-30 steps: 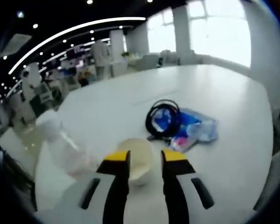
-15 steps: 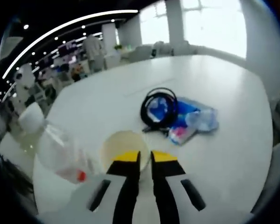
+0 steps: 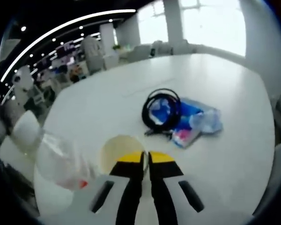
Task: Arrange the tabletop items into an orderly group along one side of the table until the central work area is clear of visible clutter.
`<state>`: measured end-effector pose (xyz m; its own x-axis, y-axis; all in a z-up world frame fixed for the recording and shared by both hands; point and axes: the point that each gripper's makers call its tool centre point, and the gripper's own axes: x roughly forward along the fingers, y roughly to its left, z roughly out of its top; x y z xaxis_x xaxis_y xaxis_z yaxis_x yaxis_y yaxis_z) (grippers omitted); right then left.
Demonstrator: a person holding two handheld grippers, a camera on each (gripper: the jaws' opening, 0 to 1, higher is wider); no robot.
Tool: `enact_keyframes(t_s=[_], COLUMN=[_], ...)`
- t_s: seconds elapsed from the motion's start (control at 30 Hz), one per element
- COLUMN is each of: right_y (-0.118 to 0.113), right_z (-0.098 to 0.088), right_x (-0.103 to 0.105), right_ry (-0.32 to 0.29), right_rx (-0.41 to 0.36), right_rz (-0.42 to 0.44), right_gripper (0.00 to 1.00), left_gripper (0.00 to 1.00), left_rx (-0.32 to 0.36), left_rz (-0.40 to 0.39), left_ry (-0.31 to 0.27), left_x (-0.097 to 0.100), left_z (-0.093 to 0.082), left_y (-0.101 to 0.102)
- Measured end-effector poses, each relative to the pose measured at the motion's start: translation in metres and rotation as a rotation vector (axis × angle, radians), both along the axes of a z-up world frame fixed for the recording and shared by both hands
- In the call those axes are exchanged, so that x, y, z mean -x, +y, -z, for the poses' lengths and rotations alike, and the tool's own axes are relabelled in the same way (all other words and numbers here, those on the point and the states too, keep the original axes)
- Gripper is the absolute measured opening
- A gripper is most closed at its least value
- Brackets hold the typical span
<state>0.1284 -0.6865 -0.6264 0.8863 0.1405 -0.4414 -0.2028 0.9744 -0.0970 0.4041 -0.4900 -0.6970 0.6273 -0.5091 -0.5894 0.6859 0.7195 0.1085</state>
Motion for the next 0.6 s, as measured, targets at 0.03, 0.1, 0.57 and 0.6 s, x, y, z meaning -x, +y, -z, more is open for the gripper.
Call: enact_keyframes(t_s=[0.03,0.1,0.57,0.6], right_y=[-0.0001,-0.0003,0.0004,0.0003], right_z=[-0.0002,0.0001,-0.0006,-0.0004], right_x=[-0.0001,0.0000,-0.0003,-0.0003], right_ry=[-0.001,0.000,-0.009,-0.008], right_rx=[0.001,0.002,0.000,0.000], right_rz=[0.000,0.001,-0.002,-0.002], right_gripper=[0.97,0.97,0.97,0.97], left_gripper=[0.02,0.02,0.09,0.09], left_rx=[0.000,-0.006,0.001,0.002], left_rz=[0.000,0.006,0.008,0.006], left_ry=[0.000,-0.004,-0.021,-0.020], left_x=[0.0004,0.0007,-0.0006,-0.0002], left_z=[0.0000,0.0000,-0.0041,-0.0047], left_y=[-0.0002,-0.0004,0.0012,0.0014])
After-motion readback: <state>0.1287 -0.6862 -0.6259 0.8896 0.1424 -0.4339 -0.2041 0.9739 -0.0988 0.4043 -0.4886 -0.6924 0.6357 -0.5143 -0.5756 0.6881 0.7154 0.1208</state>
